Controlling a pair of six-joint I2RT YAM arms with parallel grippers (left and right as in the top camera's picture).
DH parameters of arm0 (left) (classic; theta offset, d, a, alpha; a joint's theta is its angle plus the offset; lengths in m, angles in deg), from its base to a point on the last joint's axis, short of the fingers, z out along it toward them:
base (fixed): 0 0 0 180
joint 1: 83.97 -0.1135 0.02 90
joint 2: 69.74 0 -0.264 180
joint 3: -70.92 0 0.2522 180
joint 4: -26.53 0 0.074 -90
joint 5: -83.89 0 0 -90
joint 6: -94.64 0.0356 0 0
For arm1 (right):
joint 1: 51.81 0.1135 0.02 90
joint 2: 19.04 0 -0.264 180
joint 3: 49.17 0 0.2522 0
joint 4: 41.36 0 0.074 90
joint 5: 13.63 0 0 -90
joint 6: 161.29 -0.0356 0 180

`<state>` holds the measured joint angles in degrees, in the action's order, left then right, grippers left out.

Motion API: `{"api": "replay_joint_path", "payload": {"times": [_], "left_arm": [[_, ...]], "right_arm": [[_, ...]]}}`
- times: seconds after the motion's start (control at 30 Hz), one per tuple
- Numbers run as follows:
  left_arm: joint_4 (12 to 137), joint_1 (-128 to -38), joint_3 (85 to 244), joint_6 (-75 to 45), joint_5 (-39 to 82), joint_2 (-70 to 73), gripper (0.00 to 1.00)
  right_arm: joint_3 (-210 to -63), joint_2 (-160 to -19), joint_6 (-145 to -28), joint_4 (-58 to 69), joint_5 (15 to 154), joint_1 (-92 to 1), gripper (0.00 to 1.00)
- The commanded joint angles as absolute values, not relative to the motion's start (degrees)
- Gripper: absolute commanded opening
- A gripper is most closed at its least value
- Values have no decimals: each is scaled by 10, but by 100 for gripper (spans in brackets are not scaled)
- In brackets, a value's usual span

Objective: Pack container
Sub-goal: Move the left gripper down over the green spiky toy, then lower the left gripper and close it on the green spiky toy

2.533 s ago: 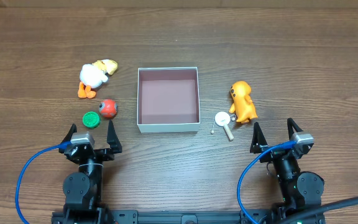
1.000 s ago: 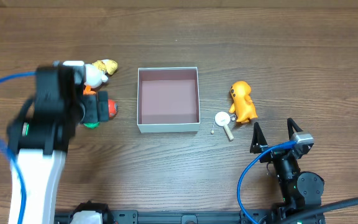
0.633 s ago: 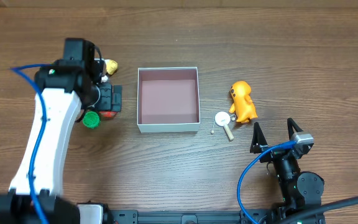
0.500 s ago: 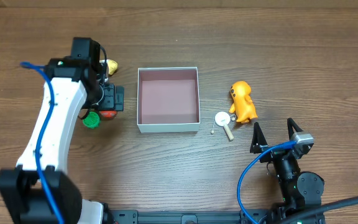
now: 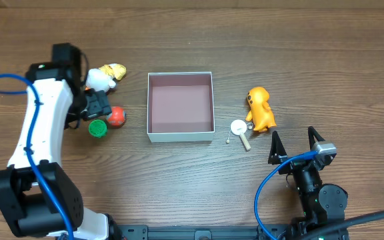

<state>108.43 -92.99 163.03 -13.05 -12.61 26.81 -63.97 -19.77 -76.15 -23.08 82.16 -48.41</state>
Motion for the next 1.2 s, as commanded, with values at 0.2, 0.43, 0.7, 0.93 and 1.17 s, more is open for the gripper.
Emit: {"api": "replay_joint_path", "payload": {"times": [0.2, 0.43, 0.7, 0.93, 1.17], "left_arm": [[941, -976, 1483, -147, -22, 265, 100], [904, -975, 1467, -147, -29, 265, 100], [875, -974, 1467, -147, -80, 265, 98], [845, -974, 1460, -147, -89, 265, 96], [839, -974, 1458, -147, -93, 266, 89]], "right_arm": [[-634, -192, -760, -234, 825, -487, 100], [-634, -192, -760, -234, 825, -487, 100], [-634, -192, -760, -234, 825, -487, 100], [-634, -192, -760, -234, 825, -487, 100], [-634, -192, -760, -234, 825, -487, 100]]}}
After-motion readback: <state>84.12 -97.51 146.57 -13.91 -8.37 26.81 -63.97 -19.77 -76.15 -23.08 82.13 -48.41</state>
